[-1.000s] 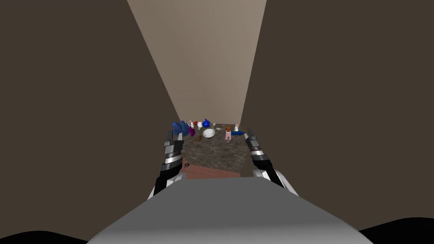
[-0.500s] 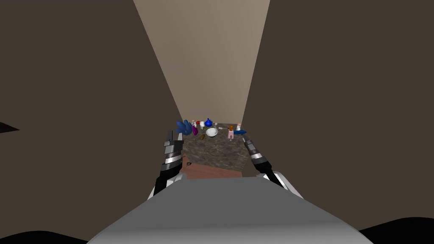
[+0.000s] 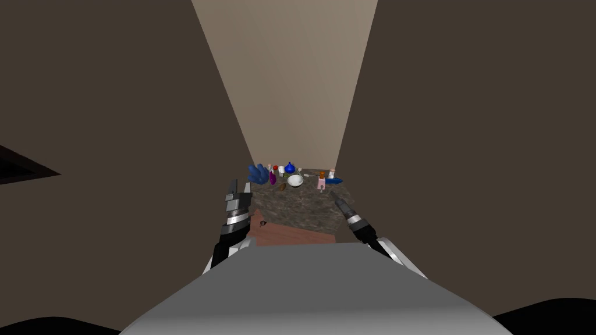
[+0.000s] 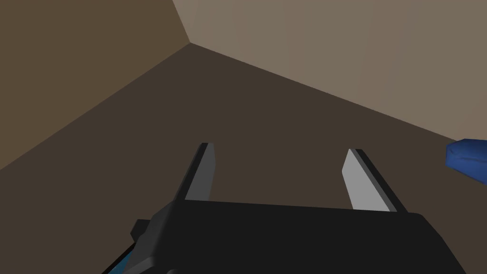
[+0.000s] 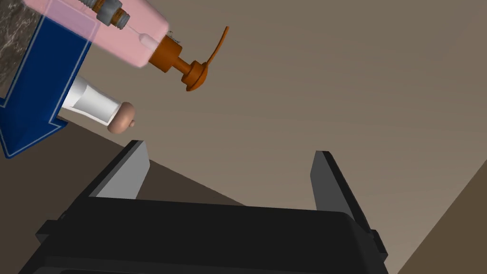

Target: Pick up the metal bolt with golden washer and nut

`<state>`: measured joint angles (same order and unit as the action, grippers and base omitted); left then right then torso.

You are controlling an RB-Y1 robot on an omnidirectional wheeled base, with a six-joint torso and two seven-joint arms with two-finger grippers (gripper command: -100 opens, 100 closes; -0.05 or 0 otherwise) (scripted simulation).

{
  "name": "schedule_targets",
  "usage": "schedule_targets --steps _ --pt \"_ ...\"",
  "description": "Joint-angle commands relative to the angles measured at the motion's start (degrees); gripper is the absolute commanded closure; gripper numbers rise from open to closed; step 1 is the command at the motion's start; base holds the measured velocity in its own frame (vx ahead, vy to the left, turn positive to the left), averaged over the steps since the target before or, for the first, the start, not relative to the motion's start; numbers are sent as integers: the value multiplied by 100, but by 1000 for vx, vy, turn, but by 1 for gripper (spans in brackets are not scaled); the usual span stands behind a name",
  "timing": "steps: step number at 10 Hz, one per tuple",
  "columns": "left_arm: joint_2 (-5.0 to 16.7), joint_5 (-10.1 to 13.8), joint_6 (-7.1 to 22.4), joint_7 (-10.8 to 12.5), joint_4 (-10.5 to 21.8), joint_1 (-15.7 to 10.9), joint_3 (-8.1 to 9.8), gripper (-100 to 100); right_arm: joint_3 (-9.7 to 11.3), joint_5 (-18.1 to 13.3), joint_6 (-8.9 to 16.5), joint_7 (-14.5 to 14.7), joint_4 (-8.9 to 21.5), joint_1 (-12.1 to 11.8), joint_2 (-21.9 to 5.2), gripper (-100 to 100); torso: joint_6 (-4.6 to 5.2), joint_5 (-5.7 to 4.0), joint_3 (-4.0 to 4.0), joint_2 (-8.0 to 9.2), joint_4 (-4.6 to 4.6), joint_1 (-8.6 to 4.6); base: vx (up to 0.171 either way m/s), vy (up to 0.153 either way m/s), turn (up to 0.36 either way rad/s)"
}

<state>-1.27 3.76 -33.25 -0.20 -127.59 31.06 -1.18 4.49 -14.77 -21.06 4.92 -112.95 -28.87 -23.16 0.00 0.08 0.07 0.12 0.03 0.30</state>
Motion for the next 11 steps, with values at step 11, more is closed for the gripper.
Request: schedule_targets --steps 11 --pt "0 0 0 0 0 0 0 0 -49 -1007 57 789 1436 -159 -1765 -100 0 2 -8 -13 -3 8 -7 95 55"
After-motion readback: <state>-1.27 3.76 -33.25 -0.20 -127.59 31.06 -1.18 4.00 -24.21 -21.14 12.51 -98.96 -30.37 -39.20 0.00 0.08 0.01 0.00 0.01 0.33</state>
